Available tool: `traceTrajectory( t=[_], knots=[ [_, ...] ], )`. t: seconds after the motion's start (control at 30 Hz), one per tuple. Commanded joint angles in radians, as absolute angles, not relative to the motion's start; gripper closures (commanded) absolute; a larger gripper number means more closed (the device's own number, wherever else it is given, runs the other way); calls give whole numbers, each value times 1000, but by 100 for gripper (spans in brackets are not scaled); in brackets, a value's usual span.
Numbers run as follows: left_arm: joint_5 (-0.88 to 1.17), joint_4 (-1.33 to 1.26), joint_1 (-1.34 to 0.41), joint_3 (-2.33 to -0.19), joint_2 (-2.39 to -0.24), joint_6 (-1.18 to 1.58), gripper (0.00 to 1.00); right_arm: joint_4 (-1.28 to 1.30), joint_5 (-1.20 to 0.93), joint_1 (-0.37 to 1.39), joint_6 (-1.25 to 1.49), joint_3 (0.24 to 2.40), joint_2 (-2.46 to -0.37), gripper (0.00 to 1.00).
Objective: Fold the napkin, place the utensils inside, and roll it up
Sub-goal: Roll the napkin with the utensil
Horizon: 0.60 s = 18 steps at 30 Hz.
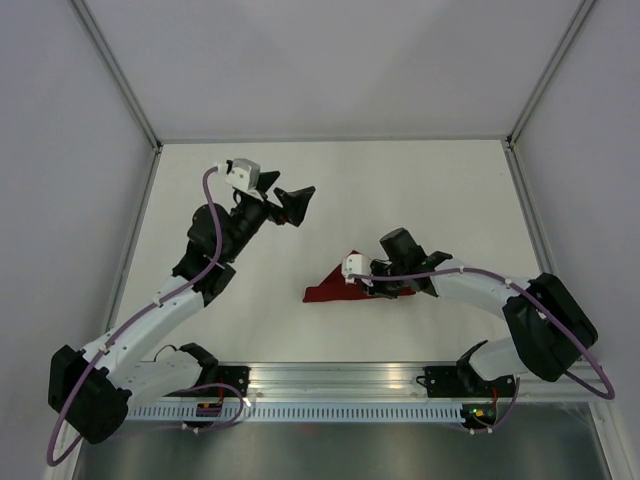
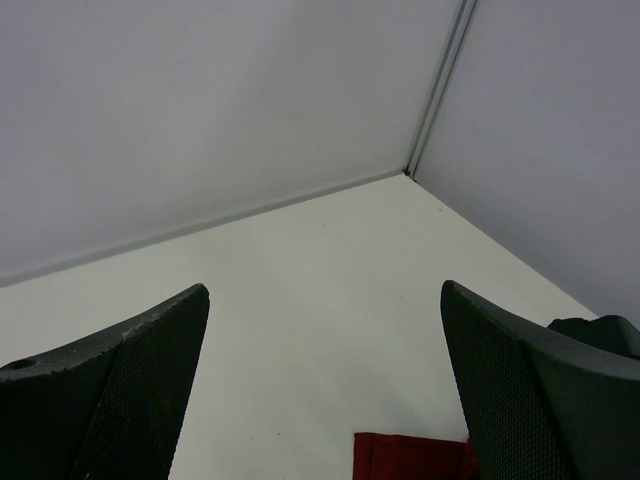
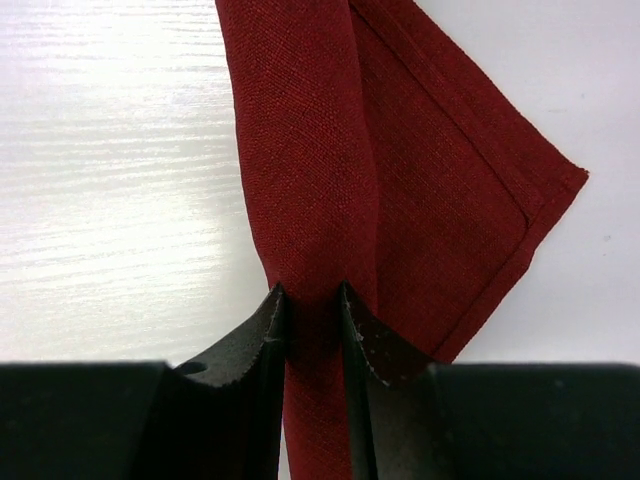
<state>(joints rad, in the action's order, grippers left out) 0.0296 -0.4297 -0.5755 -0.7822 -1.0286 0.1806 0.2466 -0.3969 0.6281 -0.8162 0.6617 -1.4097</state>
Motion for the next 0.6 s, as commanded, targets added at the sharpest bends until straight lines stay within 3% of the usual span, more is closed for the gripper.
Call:
traceTrajectory(
  t=[0.0,0.2,0.37,0.57],
  knots=[
    [58,-432,-575,-802,-1028,88,0,382,-469,595,-818,719,-1495,88],
    [-44,-503,-636,-692,-989,-30,0,532,-549,540,-838,859,-1623,89],
    [-187,-574,-814,-569,-982,-242,0,679,-627,486,-894,989,-1749,89],
    [-166,-571,-916,-499,-1051,-294,0,839,-681,430,-956,1133,-1902,89]
  ],
)
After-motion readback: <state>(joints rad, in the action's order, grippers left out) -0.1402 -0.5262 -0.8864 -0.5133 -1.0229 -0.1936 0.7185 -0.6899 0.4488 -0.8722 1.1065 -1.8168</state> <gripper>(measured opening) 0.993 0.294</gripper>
